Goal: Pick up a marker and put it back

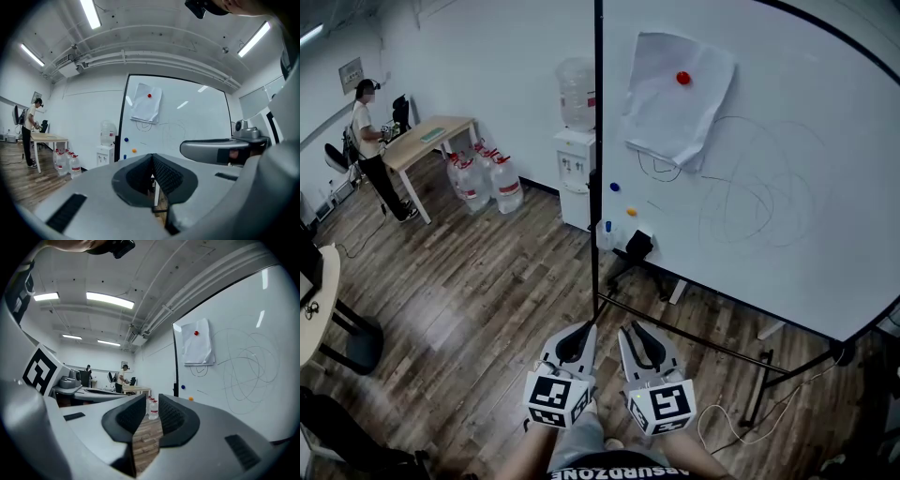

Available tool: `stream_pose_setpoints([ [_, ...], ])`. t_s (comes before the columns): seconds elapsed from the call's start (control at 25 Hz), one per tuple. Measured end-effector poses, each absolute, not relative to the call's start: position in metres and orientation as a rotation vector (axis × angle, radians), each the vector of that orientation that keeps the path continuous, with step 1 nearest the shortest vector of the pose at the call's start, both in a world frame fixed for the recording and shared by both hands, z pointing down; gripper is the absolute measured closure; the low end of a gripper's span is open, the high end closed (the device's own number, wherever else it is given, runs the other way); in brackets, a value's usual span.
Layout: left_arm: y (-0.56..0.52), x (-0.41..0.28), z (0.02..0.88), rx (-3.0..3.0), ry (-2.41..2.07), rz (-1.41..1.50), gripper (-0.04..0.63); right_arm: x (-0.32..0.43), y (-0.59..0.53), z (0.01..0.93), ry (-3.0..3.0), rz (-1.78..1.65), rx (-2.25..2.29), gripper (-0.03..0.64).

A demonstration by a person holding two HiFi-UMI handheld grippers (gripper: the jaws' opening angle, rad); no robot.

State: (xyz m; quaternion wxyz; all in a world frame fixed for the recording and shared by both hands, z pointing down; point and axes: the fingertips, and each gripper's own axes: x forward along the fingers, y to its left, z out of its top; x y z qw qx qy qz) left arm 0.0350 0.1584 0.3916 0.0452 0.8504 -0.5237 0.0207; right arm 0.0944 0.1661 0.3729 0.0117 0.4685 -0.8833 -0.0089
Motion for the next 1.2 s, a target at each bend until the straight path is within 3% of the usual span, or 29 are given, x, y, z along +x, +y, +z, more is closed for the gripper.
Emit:
stream_pose_setpoints([
  [0.16,0.144,0.033,0.396,2.605,-1.597,0.091,0.588,0.091,0.149,0.377,-2.74,-0.013,1.45,0.505],
  [0.52,0.109,0.024,0.411,2.599,-1.565,0.149,0.588,0.089,0.104,0.389,-2.697,0.039,1.477,0.443],
  [1.2,0.016,0.005,0.416,2.639,-1.474,0.159,0.588,0.075,0.01,0.408,-2.624,0.121,1.544,0.44],
])
